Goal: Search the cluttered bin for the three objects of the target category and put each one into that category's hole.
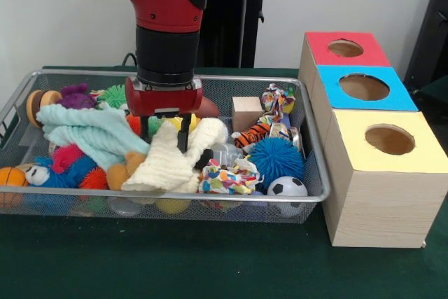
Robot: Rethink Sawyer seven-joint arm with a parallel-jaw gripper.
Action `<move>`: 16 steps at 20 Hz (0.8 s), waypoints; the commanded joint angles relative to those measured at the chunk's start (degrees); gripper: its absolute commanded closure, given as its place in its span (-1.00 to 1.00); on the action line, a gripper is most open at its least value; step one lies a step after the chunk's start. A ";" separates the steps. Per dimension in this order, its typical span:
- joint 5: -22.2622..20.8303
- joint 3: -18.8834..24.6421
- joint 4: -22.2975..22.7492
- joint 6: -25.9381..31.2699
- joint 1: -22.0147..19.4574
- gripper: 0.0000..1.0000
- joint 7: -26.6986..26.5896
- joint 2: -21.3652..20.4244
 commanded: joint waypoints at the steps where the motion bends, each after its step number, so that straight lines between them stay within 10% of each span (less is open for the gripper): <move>1: 1.70 -3.51 -5.60 4.96 -0.02 -1.00 4.08 1.60; 16: 2.88 -3.55 -9.08 6.49 -1.45 -1.00 -1.28 4.93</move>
